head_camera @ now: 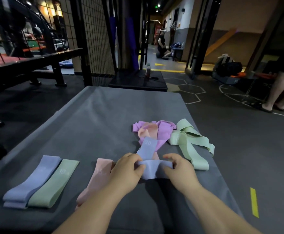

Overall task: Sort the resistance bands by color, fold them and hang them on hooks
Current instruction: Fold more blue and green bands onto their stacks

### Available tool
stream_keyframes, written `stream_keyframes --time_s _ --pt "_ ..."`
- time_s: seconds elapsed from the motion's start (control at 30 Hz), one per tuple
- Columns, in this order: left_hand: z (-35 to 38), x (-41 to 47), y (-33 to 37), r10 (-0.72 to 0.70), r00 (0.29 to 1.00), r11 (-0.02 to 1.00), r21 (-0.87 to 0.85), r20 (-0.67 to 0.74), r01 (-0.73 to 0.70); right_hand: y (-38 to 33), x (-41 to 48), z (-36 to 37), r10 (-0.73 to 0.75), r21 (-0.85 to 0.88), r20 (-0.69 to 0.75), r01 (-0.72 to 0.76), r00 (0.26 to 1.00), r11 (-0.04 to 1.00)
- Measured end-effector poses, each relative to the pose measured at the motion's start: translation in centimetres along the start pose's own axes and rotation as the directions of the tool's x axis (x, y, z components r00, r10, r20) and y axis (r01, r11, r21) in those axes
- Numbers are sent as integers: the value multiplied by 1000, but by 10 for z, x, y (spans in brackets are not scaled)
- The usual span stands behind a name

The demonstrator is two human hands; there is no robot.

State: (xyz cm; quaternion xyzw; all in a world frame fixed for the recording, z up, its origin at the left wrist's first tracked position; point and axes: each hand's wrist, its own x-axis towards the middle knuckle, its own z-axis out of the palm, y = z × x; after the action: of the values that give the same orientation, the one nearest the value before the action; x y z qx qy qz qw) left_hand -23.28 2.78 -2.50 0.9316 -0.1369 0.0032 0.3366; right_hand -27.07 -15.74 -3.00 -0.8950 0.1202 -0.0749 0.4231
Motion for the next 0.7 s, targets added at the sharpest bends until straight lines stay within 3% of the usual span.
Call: stream_keyframes --time_s 0.27,0.7 --pt "-2 -12 5 120 989 990 -81 82 -114 -3 -17 -12 10 22 85 -12 996 1000" --pt "1 -22 9 71 984 986 -160 161 -45 4 -32 -45 -1 42 68 -2 998 999"
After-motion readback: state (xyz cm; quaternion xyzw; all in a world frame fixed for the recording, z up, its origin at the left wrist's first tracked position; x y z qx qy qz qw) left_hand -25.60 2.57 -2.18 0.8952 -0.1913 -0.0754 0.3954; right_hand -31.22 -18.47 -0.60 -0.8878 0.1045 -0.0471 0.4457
